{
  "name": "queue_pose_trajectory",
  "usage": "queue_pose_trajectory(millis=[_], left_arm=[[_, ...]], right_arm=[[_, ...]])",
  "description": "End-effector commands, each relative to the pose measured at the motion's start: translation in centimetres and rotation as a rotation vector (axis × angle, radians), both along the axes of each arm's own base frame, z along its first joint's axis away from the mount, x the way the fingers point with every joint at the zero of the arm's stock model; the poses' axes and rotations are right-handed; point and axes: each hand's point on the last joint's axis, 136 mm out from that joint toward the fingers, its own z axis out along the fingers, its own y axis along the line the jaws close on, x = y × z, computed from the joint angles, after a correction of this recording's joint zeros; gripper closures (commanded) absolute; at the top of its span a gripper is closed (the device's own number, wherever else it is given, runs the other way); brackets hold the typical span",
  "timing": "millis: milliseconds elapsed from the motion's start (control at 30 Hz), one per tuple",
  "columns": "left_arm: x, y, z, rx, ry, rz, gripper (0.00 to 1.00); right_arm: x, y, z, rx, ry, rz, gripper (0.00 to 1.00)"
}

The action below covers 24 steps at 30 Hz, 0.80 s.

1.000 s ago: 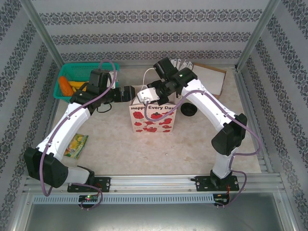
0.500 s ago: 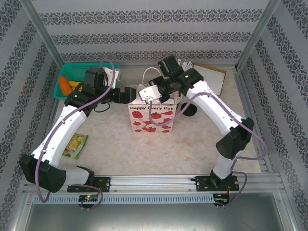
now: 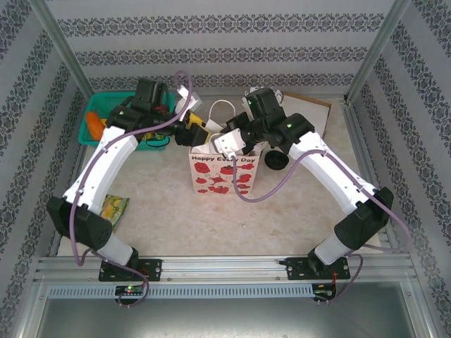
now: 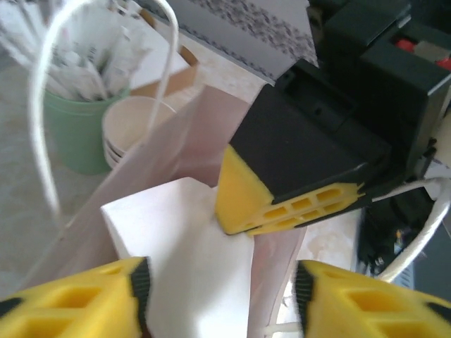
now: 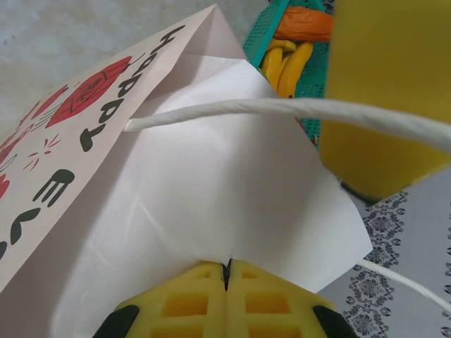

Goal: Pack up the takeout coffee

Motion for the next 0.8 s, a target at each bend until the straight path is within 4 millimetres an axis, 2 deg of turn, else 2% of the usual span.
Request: queue_pose_trajectory(millis=[0,67,133,200,233,433,567,667,767], left_arm=[[-2.0,-0.8,0.2,-0.032,0.037,-0.122,0.54],[-1.6,-0.7,-0.4,-0.020,0.044,-0.113,0.57],[-1.1,-0.6,-0.8,-0.004,0.048,-0.092,0.54],[-0.3,-0.2,-1.2,0.029,0.041,-0.041,0.31],[0.1,0.1,-1.4,0.045,0.033,-0.015,0.27],[2.0,2.5,-0.8,0.074,-0.058,0.139,0.19],[1.7,2.7,-1.1,0.071,-0.025,0.149,0.16],[1.4,2.7,-1.3,0.059,0.015,0.172,0.14],[1.4,3.3,-1.4,0.047,0.020,0.235,0.10]], right_arm=[[-0.4,0.7,2.5,0.082,-0.050,0.040,0.99],[-0.6,0.7,2.7,0.100,-0.044,0.036,0.98],[-0.7,0.5,2.7,0.103,-0.052,0.032,0.98],[-0.6,0.2,2.4,0.089,-0.061,0.019,0.98],[-0.5,0.1,2.3,0.082,-0.067,0.016,0.98],[-1.0,-0.3,1.5,0.080,-0.042,-0.008,0.97],[-2.5,0.9,-0.5,0.079,0.106,0.037,0.93],[-2.2,0.9,-2.9,0.034,0.188,0.022,0.90],[-2.2,0.9,-4.6,-0.015,0.278,0.019,0.82]])
